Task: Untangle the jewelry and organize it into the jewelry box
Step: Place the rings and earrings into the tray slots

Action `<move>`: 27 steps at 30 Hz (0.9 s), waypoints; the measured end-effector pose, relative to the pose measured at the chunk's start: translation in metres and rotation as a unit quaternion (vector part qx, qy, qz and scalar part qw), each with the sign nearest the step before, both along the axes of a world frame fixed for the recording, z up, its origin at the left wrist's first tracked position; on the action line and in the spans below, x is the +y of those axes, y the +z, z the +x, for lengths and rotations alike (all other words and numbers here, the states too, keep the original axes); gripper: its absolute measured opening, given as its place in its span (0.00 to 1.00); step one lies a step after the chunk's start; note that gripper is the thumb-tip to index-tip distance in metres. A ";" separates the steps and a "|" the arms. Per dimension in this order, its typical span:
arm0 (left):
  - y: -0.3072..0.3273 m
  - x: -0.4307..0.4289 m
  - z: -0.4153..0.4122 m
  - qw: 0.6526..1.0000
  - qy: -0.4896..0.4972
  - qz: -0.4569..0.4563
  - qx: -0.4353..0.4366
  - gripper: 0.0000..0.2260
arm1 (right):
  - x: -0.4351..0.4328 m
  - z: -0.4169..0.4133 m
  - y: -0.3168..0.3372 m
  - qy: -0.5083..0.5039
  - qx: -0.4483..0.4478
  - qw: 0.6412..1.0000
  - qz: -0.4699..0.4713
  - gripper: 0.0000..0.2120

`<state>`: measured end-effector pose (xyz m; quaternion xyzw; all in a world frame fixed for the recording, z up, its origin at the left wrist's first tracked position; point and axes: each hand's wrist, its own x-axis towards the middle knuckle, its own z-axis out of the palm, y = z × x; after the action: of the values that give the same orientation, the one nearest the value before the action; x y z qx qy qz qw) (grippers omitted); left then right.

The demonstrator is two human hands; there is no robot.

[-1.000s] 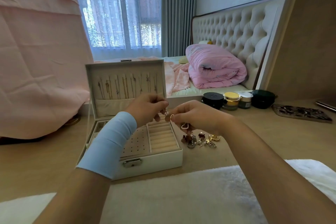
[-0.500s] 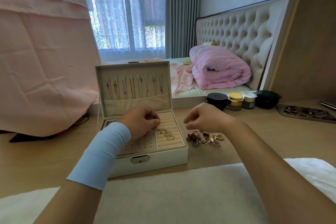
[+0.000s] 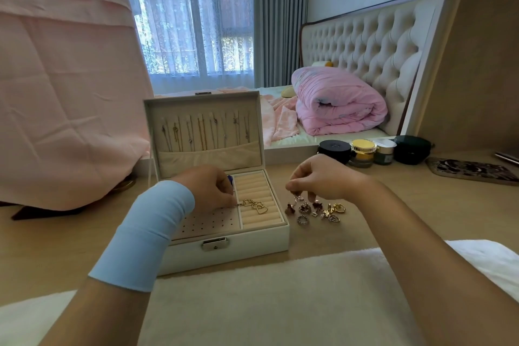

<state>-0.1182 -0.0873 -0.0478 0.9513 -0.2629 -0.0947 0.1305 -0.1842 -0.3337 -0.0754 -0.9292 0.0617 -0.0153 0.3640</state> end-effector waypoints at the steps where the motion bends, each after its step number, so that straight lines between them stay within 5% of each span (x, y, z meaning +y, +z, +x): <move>1: 0.001 0.000 0.000 1.000 -0.001 -0.004 -0.005 0.09 | 0.002 -0.002 0.004 0.006 -0.009 1.000 0.030 0.07; 8: 0.005 0.004 -0.001 0.978 -0.055 -0.200 -0.003 0.09 | 0.040 -0.008 0.029 0.055 -0.079 0.973 0.210 0.08; 14: 0.007 0.025 -0.008 0.936 -0.094 -0.337 0.039 0.14 | 0.089 0.005 0.033 0.051 -0.106 0.964 0.237 0.12; 20: 0.004 0.055 0.004 0.943 -0.049 -0.330 0.013 0.05 | 0.118 0.027 0.035 0.065 -0.083 0.983 0.153 0.13; 27: 0.011 0.072 0.015 0.981 -0.021 -0.192 0.013 0.04 | 0.111 0.041 0.031 0.102 0.048 0.987 -0.110 0.05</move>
<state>-0.1033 -0.0150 -0.0370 0.9016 -0.2945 -0.0572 0.3117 -0.1431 -0.2232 -0.0449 -0.9647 -0.0182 0.0600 0.2558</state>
